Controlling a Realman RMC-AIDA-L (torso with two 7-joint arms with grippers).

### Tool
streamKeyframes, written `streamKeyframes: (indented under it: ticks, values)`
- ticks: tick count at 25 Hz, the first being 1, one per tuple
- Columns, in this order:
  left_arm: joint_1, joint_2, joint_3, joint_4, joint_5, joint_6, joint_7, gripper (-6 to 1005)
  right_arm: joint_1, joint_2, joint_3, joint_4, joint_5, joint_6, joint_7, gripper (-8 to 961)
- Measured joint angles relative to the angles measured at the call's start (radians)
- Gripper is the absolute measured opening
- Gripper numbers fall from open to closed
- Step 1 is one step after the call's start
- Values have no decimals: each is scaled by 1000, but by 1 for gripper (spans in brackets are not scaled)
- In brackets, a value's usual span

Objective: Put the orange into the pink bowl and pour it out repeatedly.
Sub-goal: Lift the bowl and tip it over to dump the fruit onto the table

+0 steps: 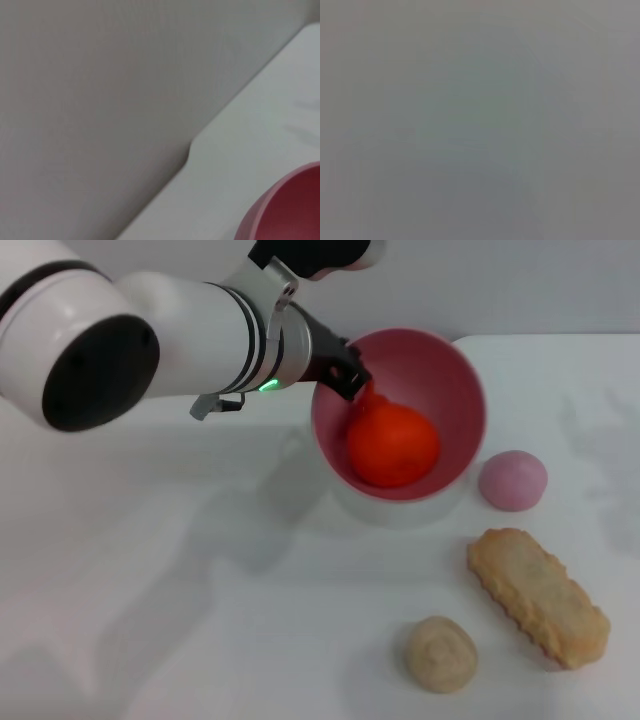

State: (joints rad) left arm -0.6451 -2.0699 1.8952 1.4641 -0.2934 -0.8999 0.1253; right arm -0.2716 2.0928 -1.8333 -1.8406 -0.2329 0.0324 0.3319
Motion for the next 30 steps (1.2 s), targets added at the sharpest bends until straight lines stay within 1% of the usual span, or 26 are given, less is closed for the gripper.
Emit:
streamKeyframes:
  ticks: [1,3,6,9,10,11,13,14,17,19,20,21,25,30]
  values:
    - [0,0,0,0,0,0,0,45,-2,0,5,0,0,1,6,581]
    - [10,1,26,2,15,43,5,45,-5,0,14,13,-2,-2,10,581]
    - [11,-1,48,-1,43,51,4,46,-9,0,21,75,-41,-101,9,581]
    - [8,-2,55,-4,50,51,-1,46,-15,0,41,203,-90,-357,-3,581]
    - [8,-2,55,-4,50,51,-1,46,-14,0,54,258,-79,-454,-24,580]
    - [8,-2,55,-4,50,52,-2,46,-12,0,63,291,-61,-515,-46,580]
    - [8,-2,56,-4,50,53,-2,46,1,0,72,373,63,-619,-172,580]
    - [7,-2,58,-4,49,53,-3,45,5,0,67,404,154,-646,-258,580]
    - [4,-3,60,-7,47,51,-3,45,9,-2,25,449,450,-693,-544,580]
    - [2,-4,61,-8,47,50,-4,45,9,-4,1,454,605,-700,-669,579]
    - [1,-4,61,-8,46,50,-4,45,11,-5,-6,461,715,-697,-738,579]
    - [1,-4,61,-7,46,50,-4,45,11,-5,-6,461,715,-697,-738,579]
    - [-5,-6,66,-3,47,53,-5,45,30,-7,-16,512,856,-701,-796,579]
    - [-13,-7,75,-10,49,75,-7,45,40,-10,-23,541,900,-705,-805,580]
